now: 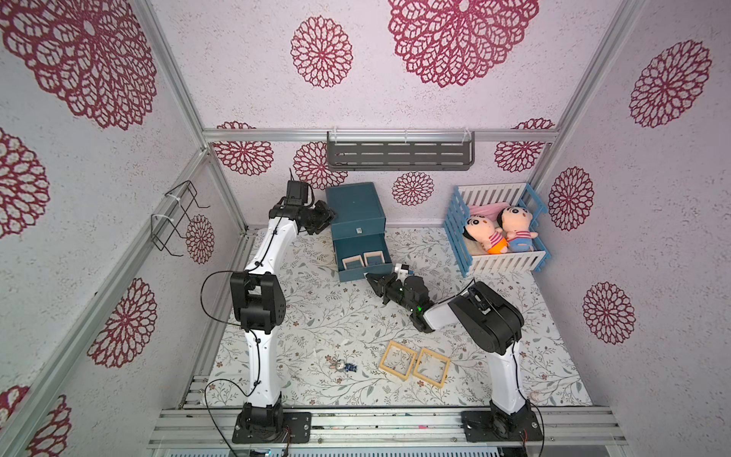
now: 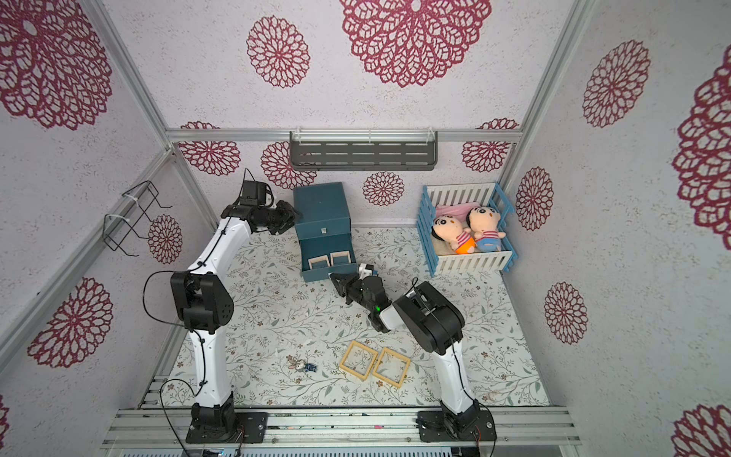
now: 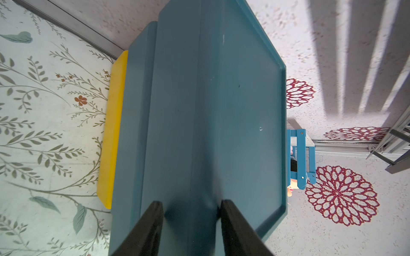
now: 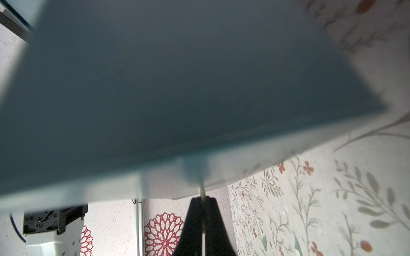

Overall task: Place the brooch boxes into the drawer by color
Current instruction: Close the drawer in the storage box.

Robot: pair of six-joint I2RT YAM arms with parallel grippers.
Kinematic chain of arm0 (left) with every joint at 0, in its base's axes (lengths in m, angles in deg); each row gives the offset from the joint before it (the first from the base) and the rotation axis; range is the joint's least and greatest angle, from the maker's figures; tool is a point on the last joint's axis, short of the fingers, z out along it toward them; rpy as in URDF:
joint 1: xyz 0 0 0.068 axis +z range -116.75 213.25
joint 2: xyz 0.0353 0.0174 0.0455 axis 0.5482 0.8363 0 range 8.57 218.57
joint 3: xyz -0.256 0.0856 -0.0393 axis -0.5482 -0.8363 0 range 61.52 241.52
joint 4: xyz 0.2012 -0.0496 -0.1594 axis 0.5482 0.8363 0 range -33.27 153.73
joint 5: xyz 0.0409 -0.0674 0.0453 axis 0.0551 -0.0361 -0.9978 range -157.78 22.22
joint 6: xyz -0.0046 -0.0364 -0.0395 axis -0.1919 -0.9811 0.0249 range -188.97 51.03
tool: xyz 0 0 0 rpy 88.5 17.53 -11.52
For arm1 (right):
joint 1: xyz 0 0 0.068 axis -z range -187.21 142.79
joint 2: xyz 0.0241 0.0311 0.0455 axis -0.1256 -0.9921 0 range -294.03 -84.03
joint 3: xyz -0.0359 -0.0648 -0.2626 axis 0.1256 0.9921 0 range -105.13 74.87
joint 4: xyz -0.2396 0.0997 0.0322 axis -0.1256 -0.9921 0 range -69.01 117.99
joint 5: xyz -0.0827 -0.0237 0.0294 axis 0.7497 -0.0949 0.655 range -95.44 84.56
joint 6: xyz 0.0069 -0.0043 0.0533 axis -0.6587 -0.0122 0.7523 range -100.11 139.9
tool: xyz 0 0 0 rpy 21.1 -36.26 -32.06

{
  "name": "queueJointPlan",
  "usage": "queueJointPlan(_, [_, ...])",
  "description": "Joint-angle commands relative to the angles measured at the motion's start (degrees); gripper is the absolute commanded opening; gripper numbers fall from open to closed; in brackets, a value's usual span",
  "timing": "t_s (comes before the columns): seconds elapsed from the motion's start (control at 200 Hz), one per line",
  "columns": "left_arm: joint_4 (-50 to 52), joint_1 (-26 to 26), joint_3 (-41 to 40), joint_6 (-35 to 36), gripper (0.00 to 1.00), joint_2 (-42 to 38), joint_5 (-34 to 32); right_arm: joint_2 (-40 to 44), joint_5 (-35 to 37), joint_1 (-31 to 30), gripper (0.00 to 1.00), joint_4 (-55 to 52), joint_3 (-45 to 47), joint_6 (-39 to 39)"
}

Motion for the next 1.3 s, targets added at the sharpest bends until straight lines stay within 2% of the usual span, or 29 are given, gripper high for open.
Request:
queueJointPlan(0.0, [1.26,0.26,-1.01,-0.06,0.48,1.33,-0.42,1.21,1.68,-0.17,0.00,0.79,-1.33,-0.49])
queueJointPlan(0.43, [1.02,0.26,-1.11,-0.78,0.47,1.38,-0.07,0.42,2.04,1.14,0.00,-1.95,-5.46,-0.86])
queueJointPlan(1.296, [0.42,0.10,-1.32,-1.68,0.45,1.72,0.46,-12.80,3.44,4.21,0.00,-12.59,-27.35,-1.64])
